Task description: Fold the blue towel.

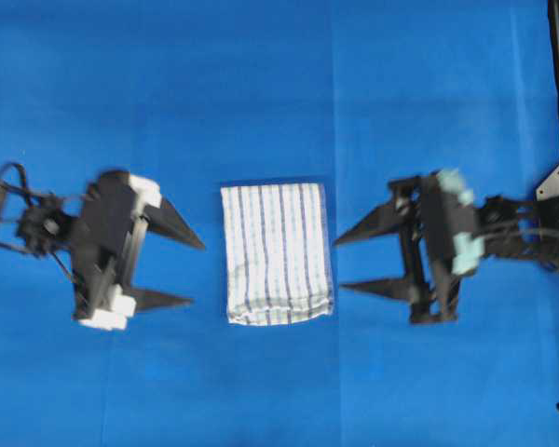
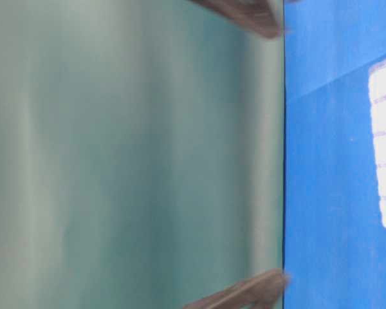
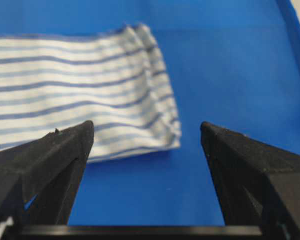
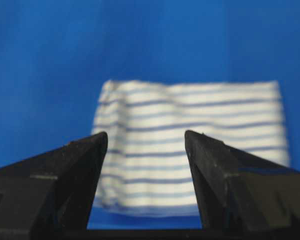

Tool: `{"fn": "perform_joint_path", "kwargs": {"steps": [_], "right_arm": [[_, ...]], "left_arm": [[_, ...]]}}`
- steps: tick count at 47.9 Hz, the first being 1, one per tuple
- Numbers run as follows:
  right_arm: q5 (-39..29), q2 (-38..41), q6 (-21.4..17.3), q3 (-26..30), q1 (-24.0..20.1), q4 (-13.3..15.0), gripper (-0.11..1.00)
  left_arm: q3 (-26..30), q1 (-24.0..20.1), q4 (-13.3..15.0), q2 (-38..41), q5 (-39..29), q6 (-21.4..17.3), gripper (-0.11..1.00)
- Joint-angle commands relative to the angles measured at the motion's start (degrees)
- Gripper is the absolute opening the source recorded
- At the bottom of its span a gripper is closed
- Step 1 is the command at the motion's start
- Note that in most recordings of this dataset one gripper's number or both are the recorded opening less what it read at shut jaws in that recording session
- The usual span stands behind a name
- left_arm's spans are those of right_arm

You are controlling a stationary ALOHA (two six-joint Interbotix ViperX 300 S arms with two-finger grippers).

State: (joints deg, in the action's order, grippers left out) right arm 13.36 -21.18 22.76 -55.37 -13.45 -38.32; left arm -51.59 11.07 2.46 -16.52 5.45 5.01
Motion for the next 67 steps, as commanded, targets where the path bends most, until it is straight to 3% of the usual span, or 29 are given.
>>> {"fn": "perform_joint_path", "kwargs": {"steps": [1, 14, 24, 34, 50, 67], "right_arm": [[0.0, -4.8, 2.0, -0.8, 2.3, 0.1, 0.93], [-6.6, -18.6, 5.9, -6.8, 9.9, 0.2, 0.93], [-8.0, -28.5, 7.2, -12.5, 11.1, 0.3, 0.93], [-7.6, -36.7, 7.2, -19.2, 11.1, 0.3, 0.93], [-3.0, -36.4, 7.0, -25.5, 11.1, -0.9, 0.92], [-0.3, -34.0, 6.8, -26.5, 10.4, -2.1, 0.92]], "left_arm": [[-1.5, -2.2, -0.1, -4.6, 0.4, 0.1, 0.8], [-10.8, -7.0, -0.3, -17.2, 2.6, -0.8, 0.8], [-17.5, -7.6, -0.2, -29.5, 2.9, -6.0, 0.8], [-24.3, -8.2, -0.3, -39.7, 2.3, -7.1, 0.8], [-32.1, -8.4, -0.2, -46.7, 2.5, -6.9, 0.8], [-33.3, -8.4, -0.1, -47.9, 3.0, -6.8, 0.79]]}}
